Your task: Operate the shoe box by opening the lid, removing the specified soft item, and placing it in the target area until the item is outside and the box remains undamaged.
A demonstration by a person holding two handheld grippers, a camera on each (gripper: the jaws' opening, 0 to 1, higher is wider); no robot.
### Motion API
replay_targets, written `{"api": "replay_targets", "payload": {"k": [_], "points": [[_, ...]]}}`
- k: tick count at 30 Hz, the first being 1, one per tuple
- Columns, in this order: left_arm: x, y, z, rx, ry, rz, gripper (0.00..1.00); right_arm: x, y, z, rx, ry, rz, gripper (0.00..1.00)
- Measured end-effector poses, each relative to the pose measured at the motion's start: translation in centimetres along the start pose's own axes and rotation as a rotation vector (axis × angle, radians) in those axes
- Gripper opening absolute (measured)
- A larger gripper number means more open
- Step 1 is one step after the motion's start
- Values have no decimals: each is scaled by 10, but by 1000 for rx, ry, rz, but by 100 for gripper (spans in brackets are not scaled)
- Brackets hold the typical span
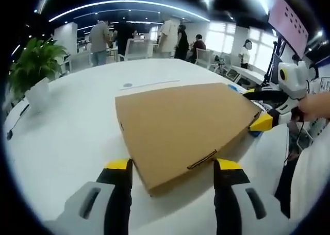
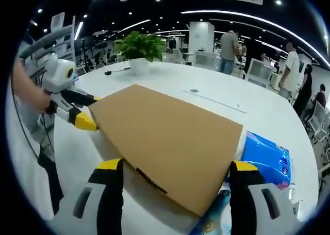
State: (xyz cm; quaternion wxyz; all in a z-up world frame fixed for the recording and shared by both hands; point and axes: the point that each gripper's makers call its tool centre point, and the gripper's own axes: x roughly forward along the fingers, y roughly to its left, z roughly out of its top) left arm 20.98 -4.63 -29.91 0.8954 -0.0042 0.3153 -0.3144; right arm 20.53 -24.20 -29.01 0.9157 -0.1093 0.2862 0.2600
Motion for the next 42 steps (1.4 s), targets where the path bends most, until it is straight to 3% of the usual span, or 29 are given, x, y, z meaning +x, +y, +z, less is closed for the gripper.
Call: {"api": "replay_targets", "payload": {"k": [19, 21, 24, 28, 32, 34, 37, 42], "points": [[2, 2, -5, 39, 28, 11, 65, 1, -1, 1, 2, 9, 3, 87], [1, 2, -4, 17, 27, 8, 66, 1, -1, 0, -6, 16, 1, 86], [0, -1, -4, -87, 25, -10, 68, -1, 0, -5, 7, 35, 0, 86], [-1, -1, -2, -81, 17, -8, 69, -6, 2, -6, 25, 35, 3, 86], [-10, -2, 7, -154, -38, -29, 68, -13, -3, -8, 21, 38, 2, 86], [-18, -3, 13, -216, -67, -48, 66, -21, -13, -14, 26, 53, -42, 86], [-27, -1, 15, -252, -80, -60, 66, -32, -12, -11, 143, 0, -12, 88], [-37, 0, 13, -267, -89, -52, 66, -41, -18, -11, 148, -4, -8, 90]]}}
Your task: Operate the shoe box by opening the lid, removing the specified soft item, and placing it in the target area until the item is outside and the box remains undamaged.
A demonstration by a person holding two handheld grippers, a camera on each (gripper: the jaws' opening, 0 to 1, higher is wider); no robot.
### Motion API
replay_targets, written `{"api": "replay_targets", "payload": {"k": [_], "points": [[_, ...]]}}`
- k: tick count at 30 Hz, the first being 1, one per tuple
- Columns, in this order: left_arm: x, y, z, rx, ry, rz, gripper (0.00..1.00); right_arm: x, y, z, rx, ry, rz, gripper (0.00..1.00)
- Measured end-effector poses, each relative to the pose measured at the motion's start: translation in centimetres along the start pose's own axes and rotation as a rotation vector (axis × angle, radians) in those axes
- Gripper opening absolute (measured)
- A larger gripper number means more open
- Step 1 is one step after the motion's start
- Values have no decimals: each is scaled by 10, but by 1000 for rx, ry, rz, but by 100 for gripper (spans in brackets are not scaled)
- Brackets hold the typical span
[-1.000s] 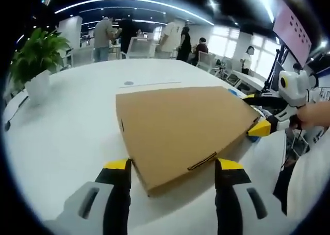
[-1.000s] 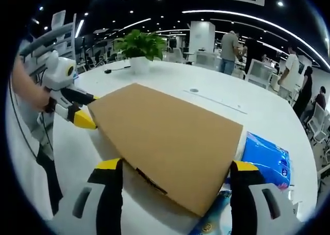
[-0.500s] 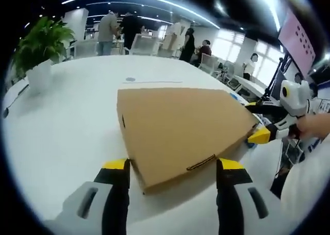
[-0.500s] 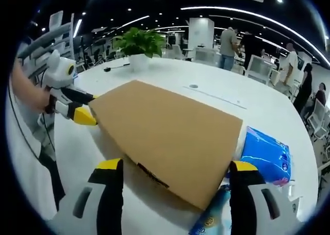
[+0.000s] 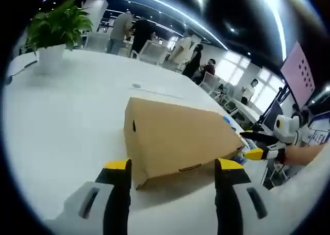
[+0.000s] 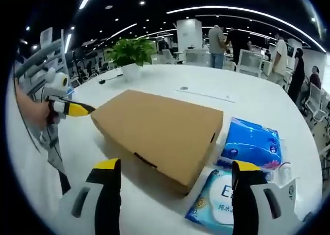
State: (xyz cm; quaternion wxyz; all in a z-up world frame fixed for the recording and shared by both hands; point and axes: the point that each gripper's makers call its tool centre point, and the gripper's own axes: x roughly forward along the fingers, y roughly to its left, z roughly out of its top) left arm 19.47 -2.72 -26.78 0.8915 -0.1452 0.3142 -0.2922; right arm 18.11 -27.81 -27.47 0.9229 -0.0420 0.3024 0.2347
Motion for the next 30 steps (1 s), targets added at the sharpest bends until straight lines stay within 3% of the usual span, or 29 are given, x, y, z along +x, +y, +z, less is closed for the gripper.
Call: {"api": "replay_targets", "payload": {"k": [2, 4, 5, 8, 11, 14, 16, 21, 24, 25, 28, 29, 30], "points": [[-6, 0, 0, -10, -4, 12, 67, -5, -1, 5, 18, -11, 11, 90], [-16, 6, 13, 64, -74, 90, 71, -10, -2, 17, 36, -70, 15, 86], [-22, 8, 25, 103, -152, 121, 75, -13, -2, 20, 47, -82, 23, 80], [-29, 6, 30, 148, -180, 139, 83, -16, -5, 21, 88, -81, 27, 80], [-36, -5, 41, 156, -245, 103, 89, -20, -4, 23, 79, -80, 35, 81], [-38, -5, 44, 228, -226, 115, 97, -27, -1, 29, 110, -99, 70, 84], [-40, -3, 49, 208, -225, 121, 98, -31, -1, 42, 176, -166, 91, 91], [-46, 3, 59, 120, -244, 136, 99, -44, -4, 66, 215, -280, 120, 91], [-48, 9, 60, 130, -239, 152, 99, -48, -12, 72, 165, -325, 81, 94], [-50, 12, 64, 145, -250, 156, 99, -52, -16, 77, 99, -366, 52, 94], [-55, 21, 72, 124, -287, 167, 99, -54, -20, 78, 52, -373, 18, 98], [-55, 23, 72, 103, -287, 175, 99, -55, -22, 81, 6, -385, -19, 98], [-55, 24, 72, 93, -282, 182, 99, -57, -18, 86, -28, -416, -6, 98]]}}
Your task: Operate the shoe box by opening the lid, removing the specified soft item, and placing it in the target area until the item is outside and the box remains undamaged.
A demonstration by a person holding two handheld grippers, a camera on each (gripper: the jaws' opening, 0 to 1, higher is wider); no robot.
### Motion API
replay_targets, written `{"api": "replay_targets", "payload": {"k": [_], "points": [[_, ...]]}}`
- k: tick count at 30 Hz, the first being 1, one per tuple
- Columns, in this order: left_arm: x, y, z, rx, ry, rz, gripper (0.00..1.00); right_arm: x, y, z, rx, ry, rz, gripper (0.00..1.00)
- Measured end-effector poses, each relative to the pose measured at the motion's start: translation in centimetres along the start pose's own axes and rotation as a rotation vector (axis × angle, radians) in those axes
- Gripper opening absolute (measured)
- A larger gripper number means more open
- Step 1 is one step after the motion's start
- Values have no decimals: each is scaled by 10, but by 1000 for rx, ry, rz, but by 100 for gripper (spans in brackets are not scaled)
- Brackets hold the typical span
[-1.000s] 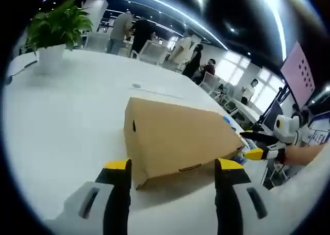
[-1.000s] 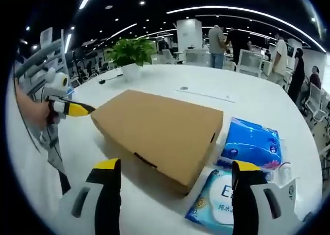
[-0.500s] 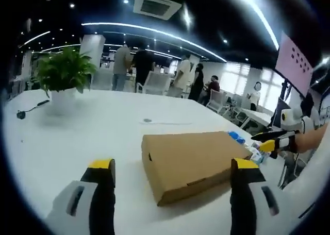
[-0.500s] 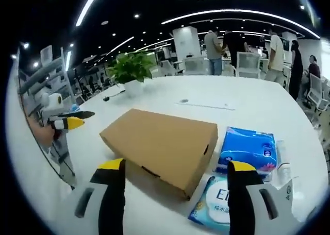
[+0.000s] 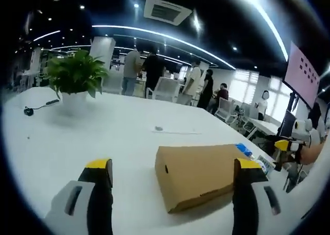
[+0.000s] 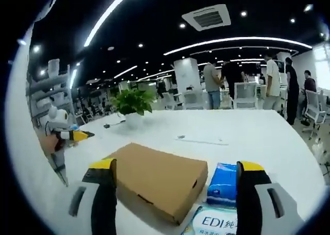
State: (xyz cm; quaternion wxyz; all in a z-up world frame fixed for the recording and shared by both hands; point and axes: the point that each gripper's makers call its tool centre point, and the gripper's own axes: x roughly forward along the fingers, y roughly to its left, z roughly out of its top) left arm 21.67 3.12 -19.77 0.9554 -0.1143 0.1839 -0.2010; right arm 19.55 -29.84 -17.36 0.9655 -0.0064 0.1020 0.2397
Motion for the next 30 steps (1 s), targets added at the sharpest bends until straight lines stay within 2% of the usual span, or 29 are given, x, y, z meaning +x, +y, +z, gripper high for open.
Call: {"api": "replay_targets", "payload": {"k": [1, 2, 3, 5, 7, 9, 11, 12, 14, 15, 17, 20, 21, 23, 25, 26, 27, 29, 30], "points": [[-1, 0, -1, 8, 3, 3, 99, 1, 13, -5, 29, 19, 71, 100], [-1, 0, 2, 54, -26, 11, 99, 0, 16, -11, 57, 62, 76, 100], [-2, 0, 4, 80, -42, 19, 99, 2, 17, -14, 45, 81, 63, 100], [-3, -5, 2, 99, -47, 15, 99, 0, 23, -10, -3, 60, 64, 99], [-3, -13, -3, 104, -20, -6, 99, -2, 27, -7, -31, 47, 53, 100], [0, -24, -12, 109, 4, -43, 99, -3, 32, -8, -50, 28, 51, 100], [2, -28, -21, 104, 18, -50, 99, -2, 35, -8, -54, 11, 46, 100], [3, -32, -31, 100, 34, -66, 99, -2, 42, -5, -52, -31, 61, 100], [5, -39, -37, 104, 32, -84, 99, -2, 49, -1, -70, -82, 78, 100], [5, -46, -40, 127, 48, -86, 99, -2, 53, -7, -68, -65, 77, 100], [7, -51, -47, 95, 71, -107, 99, 1, 57, -15, -68, -41, 72, 100], [5, -61, -39, 120, 25, -138, 99, 1, 57, -22, -56, -34, 49, 100], [5, -64, -29, 160, -44, -164, 99, 0, 55, -23, -67, -32, 32, 100], [4, -66, -24, 171, -95, -194, 99, -1, 51, -25, -66, -21, 10, 99], [5, -58, -29, 145, -68, -176, 99, -2, 49, -31, -42, 16, 8, 96], [5, -55, -36, 109, -27, -162, 99, -2, 49, -34, -28, 28, 5, 92], [6, -52, -41, 93, 5, -152, 99, -4, 46, -44, -12, 85, -5, 88], [7, -48, -49, 107, 38, -144, 99, -5, 48, -53, 16, 130, 17, 87], [7, -45, -52, 125, 46, -137, 99, -4, 46, -52, 6, 122, 9, 86]]}}
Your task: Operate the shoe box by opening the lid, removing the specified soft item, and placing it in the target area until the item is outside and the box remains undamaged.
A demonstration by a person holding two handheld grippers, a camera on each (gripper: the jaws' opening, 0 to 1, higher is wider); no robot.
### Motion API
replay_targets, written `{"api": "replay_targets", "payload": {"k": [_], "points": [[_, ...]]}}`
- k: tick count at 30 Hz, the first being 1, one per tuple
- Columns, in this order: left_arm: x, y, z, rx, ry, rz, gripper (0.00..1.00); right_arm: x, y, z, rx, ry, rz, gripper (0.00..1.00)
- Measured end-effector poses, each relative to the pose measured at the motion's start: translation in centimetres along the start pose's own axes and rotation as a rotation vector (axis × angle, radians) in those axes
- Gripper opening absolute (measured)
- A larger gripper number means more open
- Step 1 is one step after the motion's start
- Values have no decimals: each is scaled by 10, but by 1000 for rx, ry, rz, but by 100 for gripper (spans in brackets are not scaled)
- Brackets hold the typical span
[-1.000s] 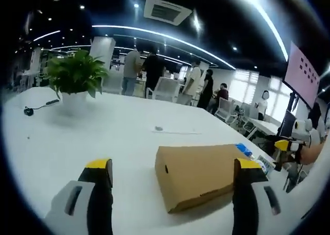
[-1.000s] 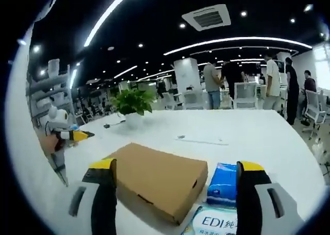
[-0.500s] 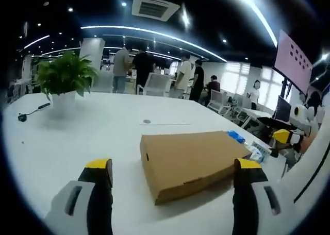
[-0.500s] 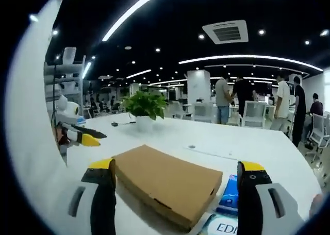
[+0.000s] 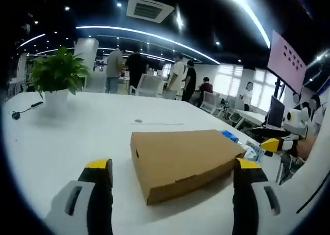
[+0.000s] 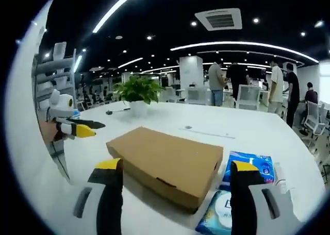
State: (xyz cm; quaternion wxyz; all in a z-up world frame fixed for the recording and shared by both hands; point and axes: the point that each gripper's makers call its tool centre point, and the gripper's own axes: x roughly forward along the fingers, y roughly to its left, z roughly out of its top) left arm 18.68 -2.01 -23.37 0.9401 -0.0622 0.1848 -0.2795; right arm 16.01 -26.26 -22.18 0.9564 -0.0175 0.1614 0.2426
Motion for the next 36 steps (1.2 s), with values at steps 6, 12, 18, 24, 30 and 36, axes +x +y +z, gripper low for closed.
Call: {"api": "replay_targets", "payload": {"k": [6, 12, 18, 24, 30, 36], "points": [[-2, -4, -18, -31, 83, -31, 99, -2, -10, -2, -109, 6, -66, 95], [-5, 7, -8, -2, 28, 7, 99, -4, -8, -2, -106, 1, -62, 100], [-10, 11, 1, 19, -6, 18, 99, -11, -16, 6, -105, -66, -96, 100], [-13, 11, 4, 40, -36, 10, 99, -10, -20, 16, -97, -103, -98, 100], [-14, 14, 10, 21, -43, 13, 99, -14, -25, 32, 21, -188, -109, 100], [-14, 11, 12, -13, -27, -4, 99, -20, -35, 38, 144, -256, -143, 100]]}}
